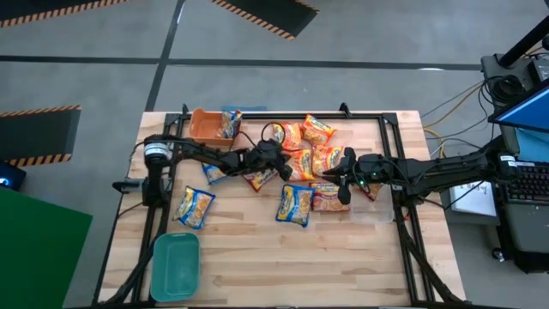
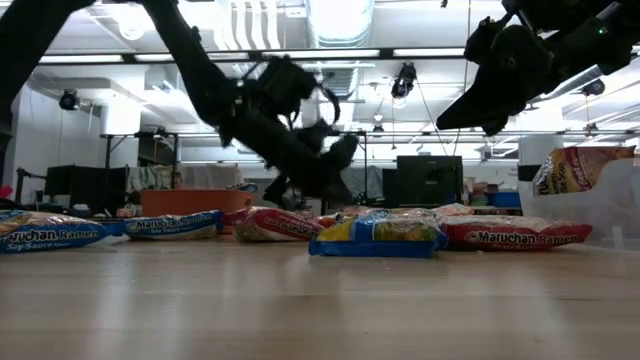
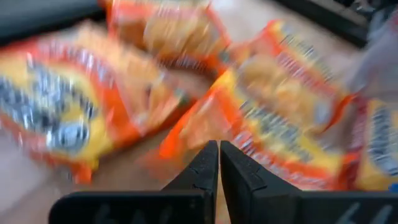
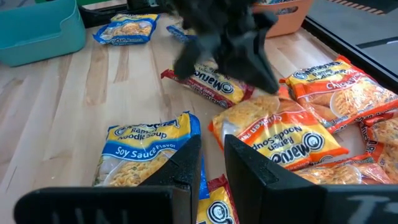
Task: Sort Maruchan noodles
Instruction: Put the orange noodle pack into the green bin
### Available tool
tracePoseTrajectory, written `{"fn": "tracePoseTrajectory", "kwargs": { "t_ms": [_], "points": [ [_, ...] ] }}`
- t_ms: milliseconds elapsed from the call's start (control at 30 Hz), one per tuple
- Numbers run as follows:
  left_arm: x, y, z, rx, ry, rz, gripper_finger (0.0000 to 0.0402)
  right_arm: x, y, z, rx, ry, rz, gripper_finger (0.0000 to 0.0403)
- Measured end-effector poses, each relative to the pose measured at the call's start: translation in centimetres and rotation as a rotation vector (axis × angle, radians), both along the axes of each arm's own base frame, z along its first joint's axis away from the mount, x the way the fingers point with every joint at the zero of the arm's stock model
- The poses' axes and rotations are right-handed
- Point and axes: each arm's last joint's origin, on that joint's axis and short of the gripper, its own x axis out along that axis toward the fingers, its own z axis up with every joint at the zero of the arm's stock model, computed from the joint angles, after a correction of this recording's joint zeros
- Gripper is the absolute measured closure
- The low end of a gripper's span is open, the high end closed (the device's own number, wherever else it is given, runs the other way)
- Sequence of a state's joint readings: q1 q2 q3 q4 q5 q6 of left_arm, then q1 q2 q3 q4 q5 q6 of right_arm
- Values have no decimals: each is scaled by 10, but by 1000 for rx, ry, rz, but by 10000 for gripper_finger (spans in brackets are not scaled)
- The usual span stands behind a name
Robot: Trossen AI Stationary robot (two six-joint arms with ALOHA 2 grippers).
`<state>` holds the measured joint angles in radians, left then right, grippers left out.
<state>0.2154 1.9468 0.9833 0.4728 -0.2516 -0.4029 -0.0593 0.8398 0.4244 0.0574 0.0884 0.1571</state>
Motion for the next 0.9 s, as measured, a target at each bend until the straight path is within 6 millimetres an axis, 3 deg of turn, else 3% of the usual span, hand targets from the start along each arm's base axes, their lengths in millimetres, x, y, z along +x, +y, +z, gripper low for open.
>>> {"fn": "tracePoseTrajectory", "kwargs": {
  "t_ms": [467,900],
  "points": [
    [-15,-29,86,297,-74,-180,401,-1,0,-4,11,12,-5,344],
    [-34,-61,123,465,-47,-322,401,-5,0,-14,17,39,-9,344]
  ]
}}
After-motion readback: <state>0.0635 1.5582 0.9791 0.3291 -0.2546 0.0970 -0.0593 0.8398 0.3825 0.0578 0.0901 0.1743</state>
